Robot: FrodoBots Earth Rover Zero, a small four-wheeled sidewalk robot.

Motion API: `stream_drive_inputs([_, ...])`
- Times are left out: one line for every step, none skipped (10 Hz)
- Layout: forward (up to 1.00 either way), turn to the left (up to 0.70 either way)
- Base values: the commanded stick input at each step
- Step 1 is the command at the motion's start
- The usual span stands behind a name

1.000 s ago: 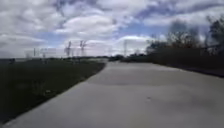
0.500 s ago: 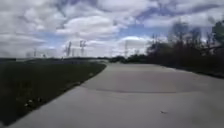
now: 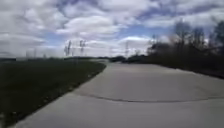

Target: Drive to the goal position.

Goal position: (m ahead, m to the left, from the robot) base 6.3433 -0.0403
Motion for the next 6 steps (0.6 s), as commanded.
stream_drive_inputs([0.91, -0.20])
stream_drive_inputs([0.91, -0.27])
stream_drive_inputs([0.91, -0.33])
stream_drive_inputs([0.91, -0.27])
stream_drive_inputs([0.91, -0.18])
stream_drive_inputs([0.91, -0.12])
